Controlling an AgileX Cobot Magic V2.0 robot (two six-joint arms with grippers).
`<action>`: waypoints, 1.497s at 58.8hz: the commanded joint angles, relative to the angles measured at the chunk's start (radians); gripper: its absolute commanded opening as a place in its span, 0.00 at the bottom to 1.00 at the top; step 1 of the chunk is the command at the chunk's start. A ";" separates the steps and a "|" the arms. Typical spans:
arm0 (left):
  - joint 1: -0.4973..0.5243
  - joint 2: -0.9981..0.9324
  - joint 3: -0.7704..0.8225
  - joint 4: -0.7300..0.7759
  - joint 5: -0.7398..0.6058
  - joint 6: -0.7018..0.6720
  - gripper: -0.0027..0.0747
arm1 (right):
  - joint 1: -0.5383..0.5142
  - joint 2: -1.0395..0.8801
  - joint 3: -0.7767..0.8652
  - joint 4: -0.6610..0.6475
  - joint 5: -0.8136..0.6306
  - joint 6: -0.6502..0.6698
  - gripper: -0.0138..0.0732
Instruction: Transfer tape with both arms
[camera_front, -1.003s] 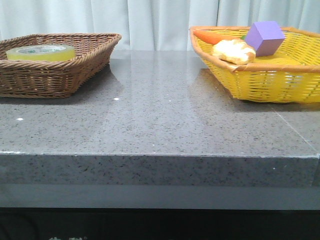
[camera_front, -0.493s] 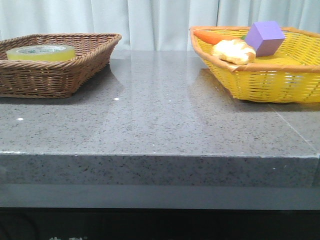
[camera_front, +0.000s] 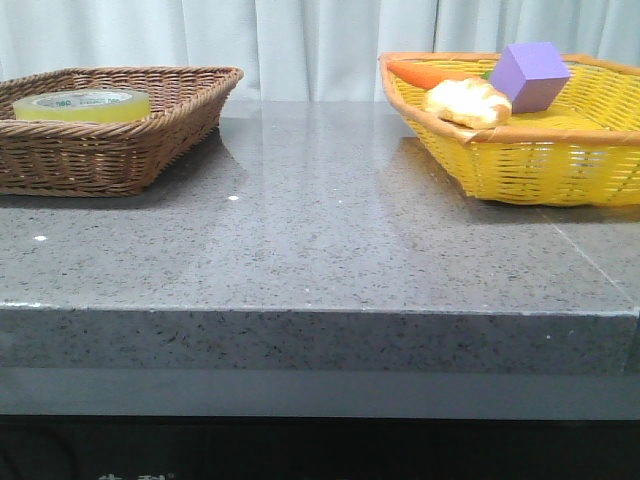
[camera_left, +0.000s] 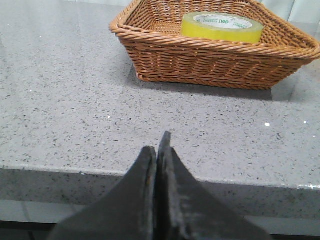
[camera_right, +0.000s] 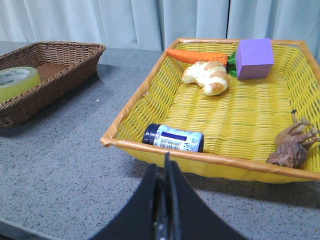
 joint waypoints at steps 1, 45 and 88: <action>0.000 -0.019 0.040 -0.010 -0.088 -0.011 0.01 | -0.007 0.008 -0.026 -0.002 -0.082 -0.001 0.11; 0.000 -0.019 0.040 -0.010 -0.088 -0.011 0.01 | -0.220 -0.247 0.367 -0.006 -0.280 -0.023 0.11; 0.000 -0.017 0.040 -0.010 -0.088 -0.011 0.01 | -0.220 -0.311 0.385 -0.006 -0.186 -0.023 0.11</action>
